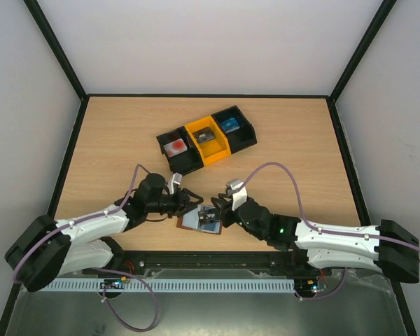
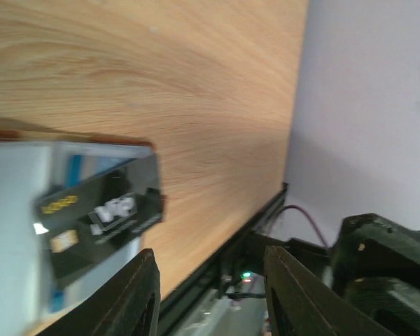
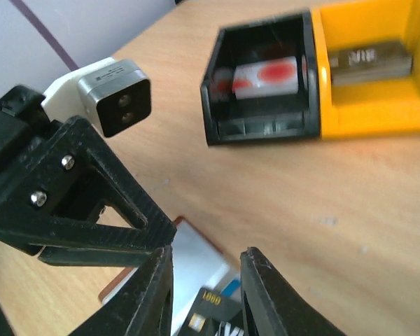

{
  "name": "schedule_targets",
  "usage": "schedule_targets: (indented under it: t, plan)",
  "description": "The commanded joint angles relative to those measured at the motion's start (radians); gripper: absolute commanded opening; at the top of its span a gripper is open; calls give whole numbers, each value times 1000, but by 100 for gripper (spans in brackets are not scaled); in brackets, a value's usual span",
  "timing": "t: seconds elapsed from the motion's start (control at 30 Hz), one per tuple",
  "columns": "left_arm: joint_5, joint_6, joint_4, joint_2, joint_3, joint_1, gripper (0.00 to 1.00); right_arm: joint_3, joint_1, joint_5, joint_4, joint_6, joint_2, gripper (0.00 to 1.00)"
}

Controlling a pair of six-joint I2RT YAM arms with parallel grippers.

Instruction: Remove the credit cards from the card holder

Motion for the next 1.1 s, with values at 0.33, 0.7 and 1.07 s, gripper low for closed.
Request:
schedule_targets:
  t: [0.33, 0.7, 1.07]
  plan:
    - [19, 186, 86, 275, -49, 4, 29, -171, -310, -472, 105, 581, 110, 23]
    - [-13, 209, 85, 363, -52, 4, 15, -226, -321, -559, 288, 664, 280, 17]
    - [1, 187, 121, 377, -71, 4, 10, -215, -322, -603, 341, 655, 335, 13]
